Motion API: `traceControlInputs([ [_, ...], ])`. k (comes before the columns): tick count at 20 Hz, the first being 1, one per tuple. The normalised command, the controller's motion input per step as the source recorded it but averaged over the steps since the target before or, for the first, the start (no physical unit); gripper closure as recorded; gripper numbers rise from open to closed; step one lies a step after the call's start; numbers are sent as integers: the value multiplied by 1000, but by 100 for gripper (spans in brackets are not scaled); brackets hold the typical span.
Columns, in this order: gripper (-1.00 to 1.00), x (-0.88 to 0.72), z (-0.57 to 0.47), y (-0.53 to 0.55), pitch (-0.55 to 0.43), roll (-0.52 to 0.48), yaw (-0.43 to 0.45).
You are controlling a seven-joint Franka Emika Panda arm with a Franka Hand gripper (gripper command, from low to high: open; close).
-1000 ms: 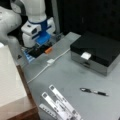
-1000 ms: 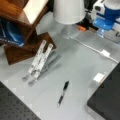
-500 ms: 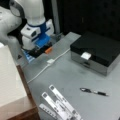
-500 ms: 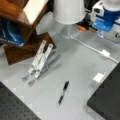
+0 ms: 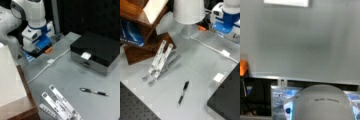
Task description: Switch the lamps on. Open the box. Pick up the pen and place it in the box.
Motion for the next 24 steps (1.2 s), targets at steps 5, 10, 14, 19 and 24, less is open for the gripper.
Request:
traceControlInputs([
  [5,100,-479,-454,-118,-407,162,-20],
  [10,100,-517,-519,-124,-417,147,-19],
  [14,100,-582,-563,-69,-422,116,-30],
  [19,100,-663,-572,-44,-464,107,-25],
  [24,100,-757,-583,-35,-521,90,-24],
])
